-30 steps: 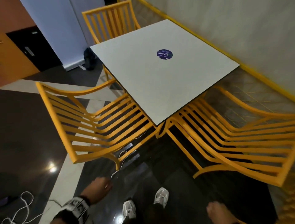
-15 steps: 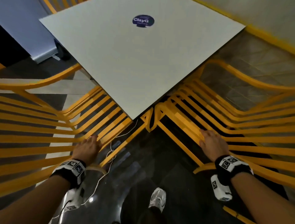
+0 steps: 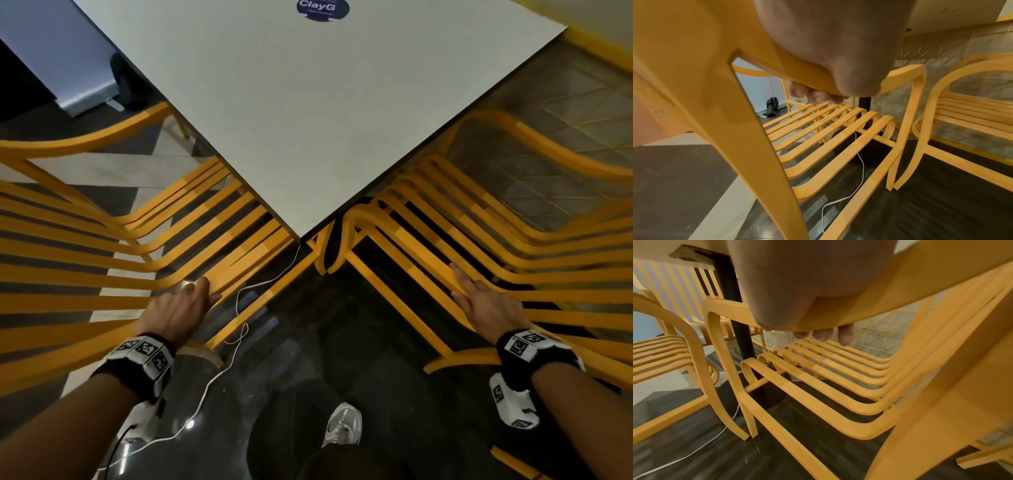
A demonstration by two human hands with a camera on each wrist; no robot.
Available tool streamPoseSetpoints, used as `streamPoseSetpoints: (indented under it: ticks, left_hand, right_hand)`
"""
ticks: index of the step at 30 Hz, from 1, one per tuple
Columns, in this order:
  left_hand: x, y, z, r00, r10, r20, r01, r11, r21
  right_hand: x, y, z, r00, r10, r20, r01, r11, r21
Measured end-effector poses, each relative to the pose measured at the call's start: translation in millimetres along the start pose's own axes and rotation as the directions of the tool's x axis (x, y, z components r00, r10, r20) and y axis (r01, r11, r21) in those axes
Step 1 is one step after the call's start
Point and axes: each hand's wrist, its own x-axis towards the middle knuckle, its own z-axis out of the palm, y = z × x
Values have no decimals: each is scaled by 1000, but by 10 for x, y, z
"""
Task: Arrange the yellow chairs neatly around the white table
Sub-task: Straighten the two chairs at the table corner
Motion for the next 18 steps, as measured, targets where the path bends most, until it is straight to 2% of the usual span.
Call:
streamPoseSetpoints:
  ticks: [5,18]
  left_hand:
    - [119,-71,-85,1000,15,2,-15,999,52]
    - [200,-122,-111,999,-8,34,8,1000,-22]
  right_hand:
    - [18,17,34,1000,-2,-22,2,1000,-17]
    - [97,-151,20,997,-15,-75,14,1000,-14]
